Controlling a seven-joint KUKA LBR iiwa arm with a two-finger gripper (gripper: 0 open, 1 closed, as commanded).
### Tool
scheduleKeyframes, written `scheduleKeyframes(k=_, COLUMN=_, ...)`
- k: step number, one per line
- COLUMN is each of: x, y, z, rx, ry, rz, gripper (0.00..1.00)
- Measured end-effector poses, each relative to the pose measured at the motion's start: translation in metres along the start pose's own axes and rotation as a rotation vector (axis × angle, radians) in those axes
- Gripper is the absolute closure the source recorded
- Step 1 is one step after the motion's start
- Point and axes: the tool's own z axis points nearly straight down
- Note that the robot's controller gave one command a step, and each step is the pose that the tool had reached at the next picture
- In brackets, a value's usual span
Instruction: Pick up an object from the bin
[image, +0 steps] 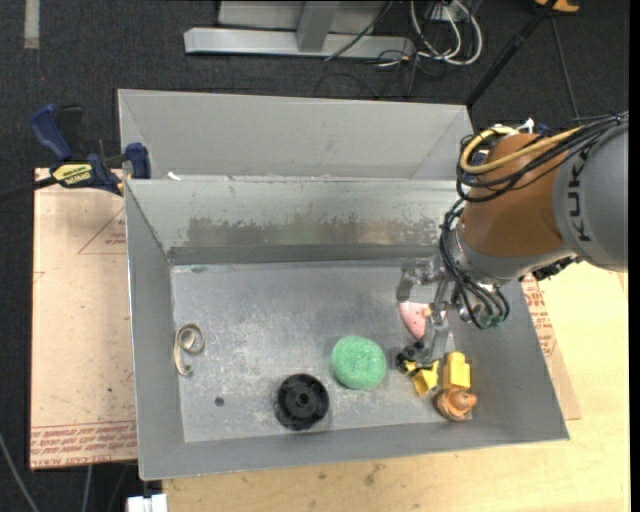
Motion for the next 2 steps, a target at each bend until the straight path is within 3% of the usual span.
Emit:
scheduleKeyframes(k=1, x=-0.002, y=0.0, z=-0.005, rx=0.001, ry=-0.008, rz=-0.002, gripper=0.0)
scheduleKeyframes(k=2, x=0.038, y=0.058, z=0.049, rx=0.001, ry=-0.009, rz=-0.133, gripper=0.0)
